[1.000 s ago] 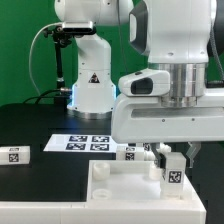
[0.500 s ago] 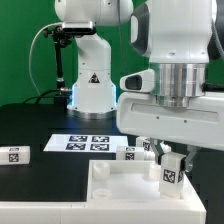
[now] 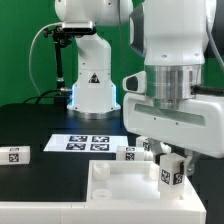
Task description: Assemble one leg
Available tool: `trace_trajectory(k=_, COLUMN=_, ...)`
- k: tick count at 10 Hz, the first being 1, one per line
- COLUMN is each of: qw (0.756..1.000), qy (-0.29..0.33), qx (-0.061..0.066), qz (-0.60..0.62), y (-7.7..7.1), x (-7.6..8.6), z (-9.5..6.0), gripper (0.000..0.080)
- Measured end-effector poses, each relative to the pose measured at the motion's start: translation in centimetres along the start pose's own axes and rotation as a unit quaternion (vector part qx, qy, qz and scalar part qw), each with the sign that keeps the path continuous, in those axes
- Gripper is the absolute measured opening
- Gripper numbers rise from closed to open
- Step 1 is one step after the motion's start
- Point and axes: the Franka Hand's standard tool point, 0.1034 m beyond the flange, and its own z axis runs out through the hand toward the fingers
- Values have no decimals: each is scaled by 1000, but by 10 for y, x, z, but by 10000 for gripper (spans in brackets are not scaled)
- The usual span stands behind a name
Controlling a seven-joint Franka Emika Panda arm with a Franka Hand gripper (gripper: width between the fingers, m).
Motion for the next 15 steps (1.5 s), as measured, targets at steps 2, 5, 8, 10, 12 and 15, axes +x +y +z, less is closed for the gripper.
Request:
trace_trajectory(k=2, qw=977, qy=-7, qx=-2, qz=-213, y=2, x=4, z=-3, gripper=627)
trace_trajectory(k=5, qw=944, qy=-17, qx=-8, qz=-329, y=5, x=3, z=-3, gripper=648)
trace_trajectory(k=8, qw=838, qy=19, qx=-12, qz=-546, y=-5, x=7, z=-5, gripper=649)
trace_trajectory(k=10, qw=812, qy=23, qx=-9, qz=-584, y=-7, x=8, z=-6, gripper=649)
trace_trajectory(k=12, qw=820, qy=23, qx=-9, qz=-571, y=-7, x=8, z=-5, gripper=404)
trace_trajectory(k=15, qw=882, qy=23, qx=-6, qz=-471, y=-7, x=8, z=-5, gripper=285)
